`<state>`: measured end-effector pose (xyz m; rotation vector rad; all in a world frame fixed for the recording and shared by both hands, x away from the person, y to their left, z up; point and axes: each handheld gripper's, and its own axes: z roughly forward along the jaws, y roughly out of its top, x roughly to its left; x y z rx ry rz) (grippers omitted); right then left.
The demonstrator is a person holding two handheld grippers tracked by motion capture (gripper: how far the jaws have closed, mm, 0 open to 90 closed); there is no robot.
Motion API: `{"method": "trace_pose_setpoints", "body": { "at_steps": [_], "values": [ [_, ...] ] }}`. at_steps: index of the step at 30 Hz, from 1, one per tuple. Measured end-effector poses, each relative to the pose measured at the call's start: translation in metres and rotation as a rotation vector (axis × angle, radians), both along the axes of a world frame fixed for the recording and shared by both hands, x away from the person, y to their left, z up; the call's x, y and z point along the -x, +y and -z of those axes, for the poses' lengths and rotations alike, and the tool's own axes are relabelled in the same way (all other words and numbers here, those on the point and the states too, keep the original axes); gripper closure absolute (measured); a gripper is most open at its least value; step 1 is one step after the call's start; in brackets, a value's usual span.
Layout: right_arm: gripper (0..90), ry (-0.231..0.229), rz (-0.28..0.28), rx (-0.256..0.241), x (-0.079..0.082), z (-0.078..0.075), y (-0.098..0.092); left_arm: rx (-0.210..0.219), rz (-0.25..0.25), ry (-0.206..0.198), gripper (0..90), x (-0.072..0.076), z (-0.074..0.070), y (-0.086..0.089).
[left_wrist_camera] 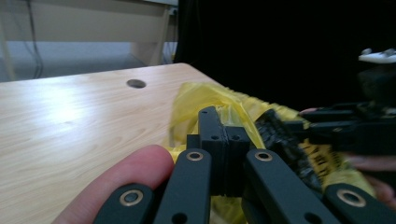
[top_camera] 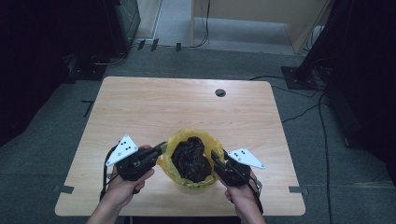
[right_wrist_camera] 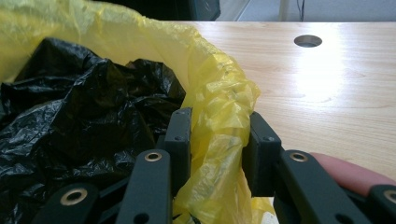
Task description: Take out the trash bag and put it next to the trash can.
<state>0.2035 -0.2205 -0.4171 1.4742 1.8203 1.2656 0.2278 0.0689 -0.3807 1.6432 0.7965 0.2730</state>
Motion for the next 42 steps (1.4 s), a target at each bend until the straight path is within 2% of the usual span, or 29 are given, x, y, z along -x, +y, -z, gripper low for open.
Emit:
{"method": "trace_pose_setpoints", "body": {
  "at_steps": [4,6,8,11,13,15,17,19,20,26,29,31,34,36,40,42],
  "values": [
    [69.0,0.007,0.007,0.018,0.0,-0.001,0.002,0.051,0.049,0.03,90.0,-0.002,-0.005,-0.014],
    [69.1,0.01,0.01,0.029,0.0,-0.002,0.003,0.119,0.107,0.072,90.0,-0.002,-0.008,-0.02],
    [69.3,0.013,0.011,0.033,0.0,-0.003,0.004,0.177,0.164,0.091,90.0,-0.001,-0.01,-0.025],
    [69.3,0.016,0.012,0.035,-0.001,-0.003,0.004,0.21,0.191,0.105,90.0,0.0,-0.01,-0.028],
    [69.2,0.017,0.013,0.036,-0.001,-0.003,0.005,0.184,0.159,0.093,90.0,-0.003,-0.006,-0.028],
    [68.4,0.011,0.013,0.033,-0.001,-0.002,0.005,0.135,0.108,0.095,89.5,-0.007,0.001,-0.027],
    [61.8,0.0,-0.009,0.003,-0.002,0.0,0.004,0.082,0.065,0.1,88.6,-0.01,0.009,-0.027],
    [55.7,0.005,-0.036,-0.039,-0.002,0.003,0.002,0.047,0.041,0.108,87.6,-0.011,0.015,-0.027],
    [53.8,-0.005,-0.036,-0.038,-0.002,0.003,0.0,0.032,0.032,0.108,87.1,-0.012,0.018,-0.027],
    [43.2,-0.103,-0.006,-0.083,0.004,-0.019,-0.023,-0.012,0.005,0.105,86.3,-0.014,0.025,-0.026],
    [41.2,-0.123,0.036,-0.104,0.006,-0.026,-0.042,-0.015,0.002,0.111,86.3,-0.014,0.027,-0.026],
    [40.2,-0.113,0.074,-0.113,0.006,-0.023,-0.056,-0.013,0.001,0.109,86.4,-0.013,0.027,-0.026],
    [39.2,-0.078,0.116,-0.083,0.005,-0.003,-0.068,-0.009,-0.003,0.11,86.5,-0.013,0.027,-0.024],
    [38.9,-0.042,0.102,-0.075,0.005,0.017,-0.073,-0.009,-0.004,0.11,86.5,-0.014,0.027,-0.024],
    [37.9,0.072,0.064,-0.09,0.002,0.053,-0.069,-0.01,-0.003,0.11,86.4,-0.014,0.027,-0.023],
    [37.8,0.104,0.061,-0.115,0.0,0.061,-0.063,-0.007,-0.005,0.111,86.4,-0.015,0.027,-0.023]
  ]
}}
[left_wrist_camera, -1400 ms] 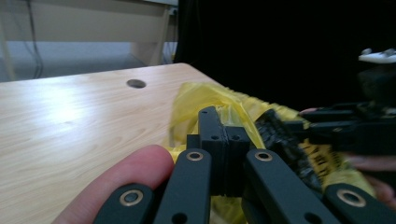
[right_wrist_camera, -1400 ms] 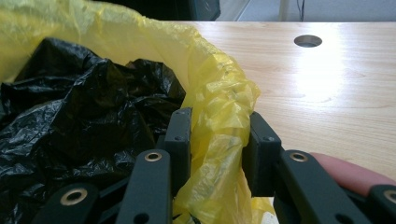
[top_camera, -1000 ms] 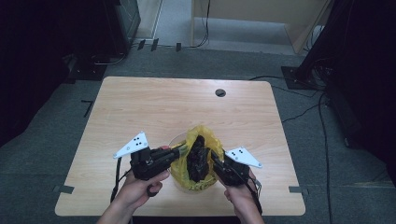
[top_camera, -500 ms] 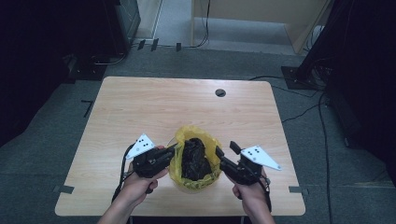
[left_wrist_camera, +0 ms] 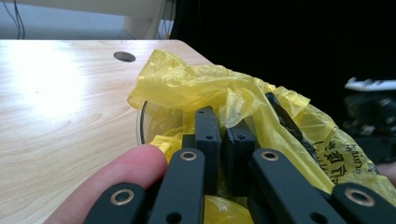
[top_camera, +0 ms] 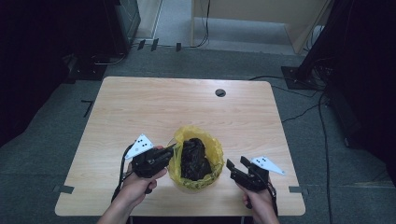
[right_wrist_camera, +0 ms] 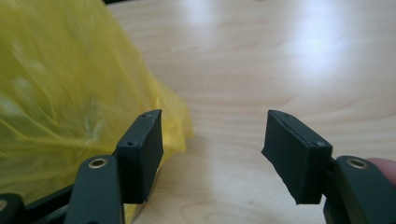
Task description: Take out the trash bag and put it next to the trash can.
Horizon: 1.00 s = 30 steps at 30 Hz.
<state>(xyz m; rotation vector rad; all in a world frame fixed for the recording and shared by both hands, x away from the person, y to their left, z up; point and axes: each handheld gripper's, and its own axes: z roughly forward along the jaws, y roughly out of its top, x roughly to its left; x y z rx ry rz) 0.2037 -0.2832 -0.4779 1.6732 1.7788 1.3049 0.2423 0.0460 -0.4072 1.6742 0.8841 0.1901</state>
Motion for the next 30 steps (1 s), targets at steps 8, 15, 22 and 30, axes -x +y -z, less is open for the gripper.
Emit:
{"method": "trace_pose_setpoints", "body": {
  "at_steps": [8,15,22,30],
  "values": [
    [38.4,0.027,-0.063,-0.175,-0.004,0.014,0.013,0.003,0.005,-0.002,86.3,0.0,0.0,0.001],
    [88.6,0.019,-0.178,-0.217,-0.003,0.018,0.019,0.006,0.006,0.002,86.3,0.003,0.0,0.001],
    [90.0,-0.027,-0.162,-0.163,0.001,-0.001,0.018,0.007,0.011,-0.01,86.2,0.005,-0.002,0.001],
    [90.0,-0.21,-0.154,-0.182,0.009,-0.061,0.013,0.018,0.034,-0.014,86.1,0.007,-0.005,-0.003]
  ]
}}
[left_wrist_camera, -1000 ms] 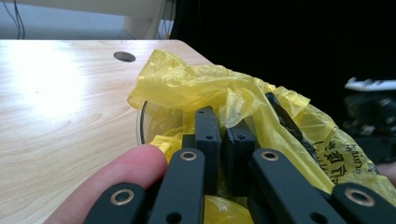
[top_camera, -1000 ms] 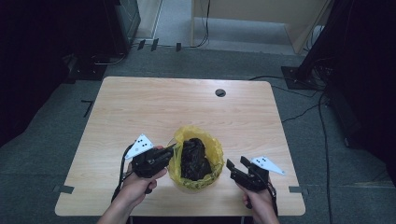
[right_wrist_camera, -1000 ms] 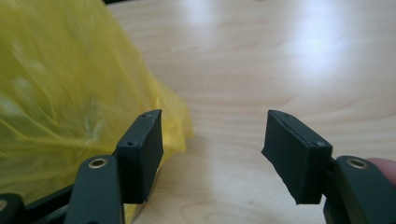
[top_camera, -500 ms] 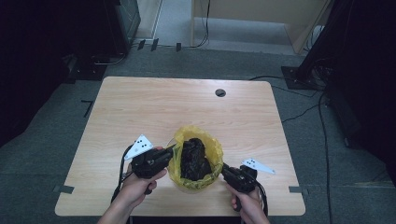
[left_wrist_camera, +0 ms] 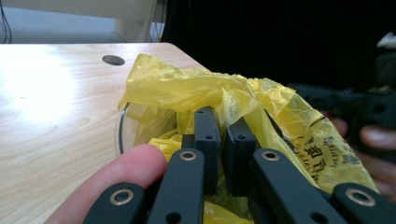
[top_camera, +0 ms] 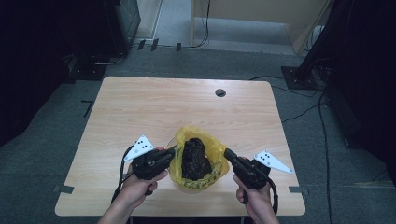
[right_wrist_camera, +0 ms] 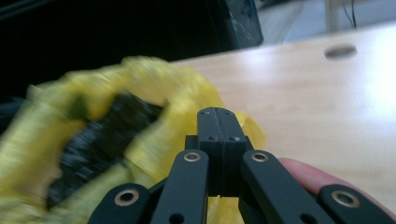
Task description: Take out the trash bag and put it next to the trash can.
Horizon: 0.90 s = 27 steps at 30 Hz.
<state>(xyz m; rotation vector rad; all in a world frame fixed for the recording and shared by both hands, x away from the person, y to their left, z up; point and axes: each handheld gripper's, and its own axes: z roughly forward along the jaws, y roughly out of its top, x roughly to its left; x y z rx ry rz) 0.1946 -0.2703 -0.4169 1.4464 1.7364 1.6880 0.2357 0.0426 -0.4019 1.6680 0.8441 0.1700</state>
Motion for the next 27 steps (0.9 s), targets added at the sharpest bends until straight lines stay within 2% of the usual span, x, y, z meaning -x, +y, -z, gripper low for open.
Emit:
{"method": "trace_pose_setpoints", "body": {
  "at_steps": [7,9,11,13,15,17,19,22,25,27],
  "values": [
    [90.0,-0.12,-0.068,0.056,0.012,-0.041,0.027,0.02,0.015,-0.007,85.9,0.005,-0.007,-0.003],
    [90.0,-0.144,-0.103,0.08,0.014,-0.049,0.038,0.013,0.031,-0.025,85.9,0.011,-0.01,-0.008],
    [90.0,-0.151,-0.131,0.109,0.014,-0.054,0.048,0.006,0.058,-0.057,85.1,0.018,-0.015,-0.015],
    [90.0,-0.167,-0.162,0.093,0.015,-0.058,0.054,-0.001,0.068,-0.098,84.3,0.024,-0.019,-0.019],
    [90.0,-0.188,-0.187,0.089,0.018,-0.061,0.057,0.014,0.063,-0.1,84.0,0.023,-0.021,-0.016],
    [89.6,-0.205,-0.197,0.098,0.02,-0.061,0.057,0.019,0.033,-0.085,83.8,0.018,-0.019,-0.011],
    [85.6,-0.192,-0.169,0.126,0.018,-0.057,0.055,0.016,0.008,-0.054,83.0,0.013,-0.015,-0.006],
    [68.2,-0.141,-0.11,0.136,0.013,-0.05,0.046,0.013,-0.003,-0.037,81.0,0.01,-0.013,-0.001],
    [47.0,-0.102,0.021,0.161,0.012,-0.038,0.029,0.002,0.0,-0.054,79.6,0.011,-0.015,0.002],
    [37.2,-0.032,0.091,0.106,0.012,-0.026,0.015,0.005,0.0,-0.05,79.3,0.011,-0.015,0.004]
  ]
}}
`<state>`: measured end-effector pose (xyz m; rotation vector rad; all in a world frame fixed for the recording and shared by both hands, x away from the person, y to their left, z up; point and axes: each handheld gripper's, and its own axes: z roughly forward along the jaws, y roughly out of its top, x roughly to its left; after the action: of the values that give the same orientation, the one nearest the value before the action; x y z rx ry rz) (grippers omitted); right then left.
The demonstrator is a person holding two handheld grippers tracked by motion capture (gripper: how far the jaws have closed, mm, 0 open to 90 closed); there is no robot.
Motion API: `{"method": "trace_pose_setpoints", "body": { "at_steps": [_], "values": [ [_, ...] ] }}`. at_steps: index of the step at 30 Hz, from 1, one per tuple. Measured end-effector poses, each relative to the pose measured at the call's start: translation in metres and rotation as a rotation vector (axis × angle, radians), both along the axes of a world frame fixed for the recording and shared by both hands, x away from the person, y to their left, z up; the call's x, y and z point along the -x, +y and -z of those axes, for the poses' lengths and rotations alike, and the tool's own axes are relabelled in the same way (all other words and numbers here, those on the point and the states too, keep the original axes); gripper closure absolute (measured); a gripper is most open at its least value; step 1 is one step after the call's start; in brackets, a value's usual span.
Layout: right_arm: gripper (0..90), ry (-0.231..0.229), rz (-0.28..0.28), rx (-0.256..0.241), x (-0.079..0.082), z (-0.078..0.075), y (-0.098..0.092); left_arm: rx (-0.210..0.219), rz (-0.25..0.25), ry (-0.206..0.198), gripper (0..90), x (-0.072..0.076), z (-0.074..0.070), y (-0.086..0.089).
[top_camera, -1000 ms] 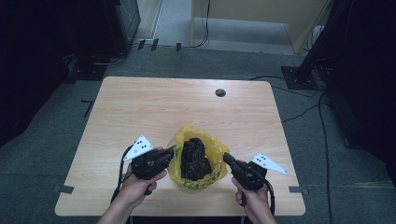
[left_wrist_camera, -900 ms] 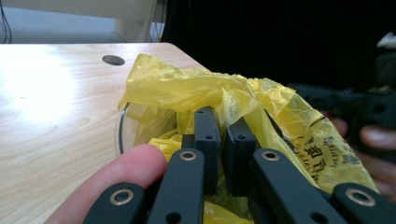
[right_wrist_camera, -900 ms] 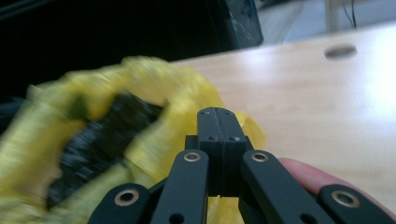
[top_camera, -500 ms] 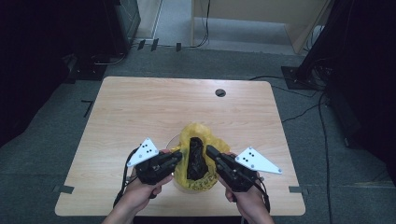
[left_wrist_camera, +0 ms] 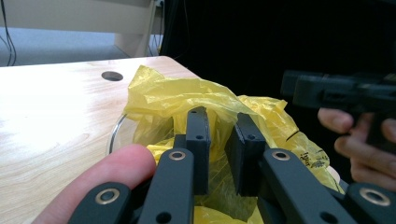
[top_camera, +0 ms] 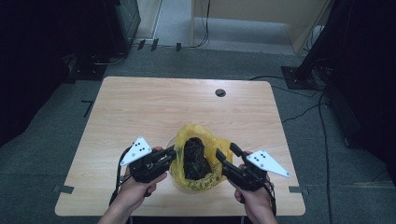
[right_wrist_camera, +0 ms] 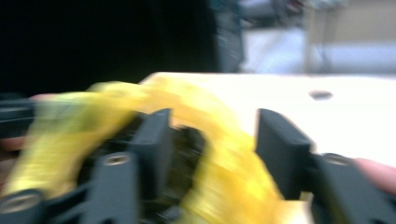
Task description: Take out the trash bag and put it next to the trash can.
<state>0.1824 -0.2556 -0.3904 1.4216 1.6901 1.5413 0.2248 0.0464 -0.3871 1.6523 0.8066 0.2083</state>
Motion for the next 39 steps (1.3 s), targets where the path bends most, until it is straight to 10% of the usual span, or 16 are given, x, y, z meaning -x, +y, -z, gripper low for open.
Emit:
{"method": "trace_pose_setpoints", "body": {
  "at_steps": [4,12,19,22,30,39],
  "values": [
    [23.2,0.097,-0.043,-0.005,0.0,0.02,-0.02,-0.004,-0.003,0.008,79.0,-0.001,0.002,0.003],
    [18.6,0.294,-0.276,-0.199,-0.014,0.036,-0.028,-0.005,0.018,0.025,78.3,-0.001,0.004,0.002],
    [76.8,0.184,-0.342,-0.216,-0.005,0.024,-0.024,-0.008,0.037,0.03,78.2,0.002,0.004,-0.003],
    [88.2,0.152,-0.355,-0.174,-0.005,0.017,-0.02,0.006,0.022,0.025,78.1,0.003,0.0,-0.003],
    [84.5,-0.077,-0.39,-0.016,0.009,-0.03,0.023,0.087,-0.057,0.004,79.4,0.008,-0.014,0.0],
    [42.1,-0.004,-0.554,0.148,0.02,-0.003,0.061,0.093,-0.102,0.035,79.4,0.003,-0.009,0.008]
  ]
}}
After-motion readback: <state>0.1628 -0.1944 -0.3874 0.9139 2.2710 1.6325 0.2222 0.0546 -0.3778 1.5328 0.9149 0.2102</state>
